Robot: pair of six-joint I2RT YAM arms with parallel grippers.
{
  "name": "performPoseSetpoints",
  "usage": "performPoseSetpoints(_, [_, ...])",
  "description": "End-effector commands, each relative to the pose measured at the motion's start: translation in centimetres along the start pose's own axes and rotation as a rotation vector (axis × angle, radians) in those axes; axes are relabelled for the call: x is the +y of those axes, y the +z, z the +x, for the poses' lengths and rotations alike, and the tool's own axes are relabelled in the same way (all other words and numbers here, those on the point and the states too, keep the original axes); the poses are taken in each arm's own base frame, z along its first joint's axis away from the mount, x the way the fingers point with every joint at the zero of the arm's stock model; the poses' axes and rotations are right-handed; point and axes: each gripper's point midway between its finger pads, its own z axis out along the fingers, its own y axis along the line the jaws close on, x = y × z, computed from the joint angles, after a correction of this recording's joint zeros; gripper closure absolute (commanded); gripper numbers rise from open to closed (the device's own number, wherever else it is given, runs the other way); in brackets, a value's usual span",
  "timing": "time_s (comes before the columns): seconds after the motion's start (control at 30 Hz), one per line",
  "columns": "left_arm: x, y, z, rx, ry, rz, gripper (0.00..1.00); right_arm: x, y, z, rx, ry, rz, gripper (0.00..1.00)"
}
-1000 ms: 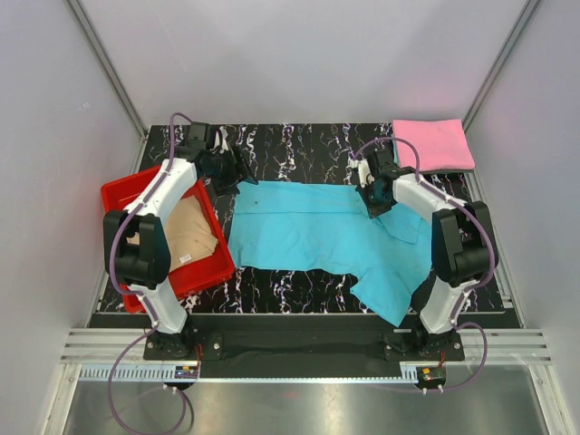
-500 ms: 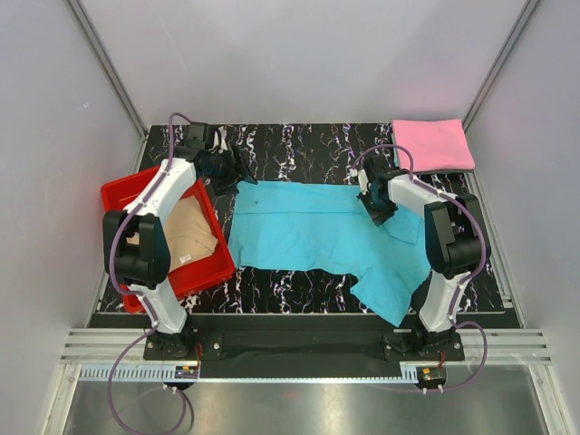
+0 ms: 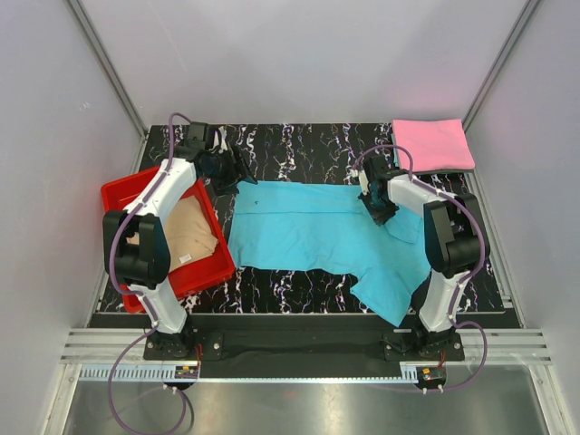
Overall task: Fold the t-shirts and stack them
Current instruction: Fold the tshirt
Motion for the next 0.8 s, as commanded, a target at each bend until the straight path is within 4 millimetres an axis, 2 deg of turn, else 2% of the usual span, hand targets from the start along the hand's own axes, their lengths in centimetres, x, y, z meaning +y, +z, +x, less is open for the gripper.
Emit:
performPoseSetpoints(0.0, [-1.4, -1.0, -1.2, -0.046, 0.020, 0.054, 0.30, -0.4, 0.1, -0.5, -0.008, -0.014, 0.033, 0.78])
performPoseSetpoints(0.2, [-1.4, -1.1, -1.2, -0.046, 0.017, 0.055, 0.30, -0.8, 0.2, -0.4, 0.000, -0.015, 0.055, 0.82])
performPoseSetpoints(0.47, [-1.5, -1.1, -1.3, -0.050, 0.019, 0.061, 0.30, -0.6, -0.1, -0.9, -0.002, -0.004, 0.039, 0.94])
performPoseSetpoints(0.57, [-1.4, -1.1, -1.3, -0.051, 0.016, 0.058, 0.30, 0.0, -1.0, -1.4, -0.012, 0.009, -0.005, 1.00])
performPoseSetpoints(0.63, [-1.3, -0.9, -1.3, -0.050, 0.015, 0.054, 0.30, 0.4, -2.0, -1.9, -0.029, 0.043, -0.033, 1.00])
performPoseSetpoints(0.73, [-1.3, -0.9, -1.4, -0.053, 0.015, 0.054, 0.30, 1.4, -3.3, -1.8, -0.026, 0.086, -0.086, 1.00])
performPoseSetpoints(0.77, [-1.3, -0.8, -1.4, -0.050, 0.014, 0.054, 0.30, 1.8, -3.5, -1.2, 0.004, 0.092, -0.104, 1.00])
